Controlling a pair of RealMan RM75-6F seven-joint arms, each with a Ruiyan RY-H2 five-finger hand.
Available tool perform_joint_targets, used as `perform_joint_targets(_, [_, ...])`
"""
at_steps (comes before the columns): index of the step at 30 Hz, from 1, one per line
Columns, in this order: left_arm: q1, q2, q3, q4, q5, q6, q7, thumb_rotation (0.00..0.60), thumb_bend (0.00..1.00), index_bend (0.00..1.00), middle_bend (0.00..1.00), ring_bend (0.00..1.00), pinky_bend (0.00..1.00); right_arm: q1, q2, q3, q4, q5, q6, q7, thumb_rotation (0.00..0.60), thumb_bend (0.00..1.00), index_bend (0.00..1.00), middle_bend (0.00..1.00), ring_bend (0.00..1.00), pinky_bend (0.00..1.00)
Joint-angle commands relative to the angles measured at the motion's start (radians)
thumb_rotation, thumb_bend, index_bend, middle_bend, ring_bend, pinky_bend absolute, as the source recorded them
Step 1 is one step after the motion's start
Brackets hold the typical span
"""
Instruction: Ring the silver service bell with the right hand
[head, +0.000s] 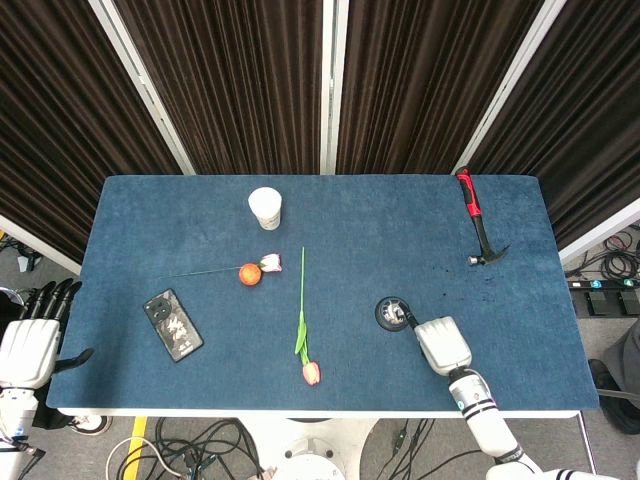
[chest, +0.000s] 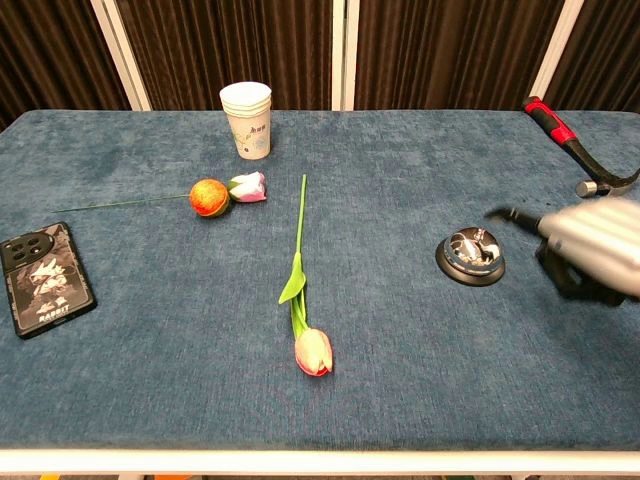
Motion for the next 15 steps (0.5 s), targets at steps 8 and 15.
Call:
perform_joint_targets(8, [-0.009,-0.008,-0.001,-0.023,0.005,-0.006,0.03,0.6,0.11,0.07,0.05,0.0,0.15,-0.111,0.18,0.092,-0.085,-0.076,0.291,0.1,0.6,1.0,0.01,0.83,0.66,0.61])
perform_joint_targets(15, [-0.011,-0.014,0.001,-0.036,0.0,-0.014,0.045,0.6,0.11,0.07,0.05,0.0,0.15,-0.184,0.193,0.093,0.063,-0.098,0.364,0.291,0.6,0.43,0.0,0.0,0.0,0.0])
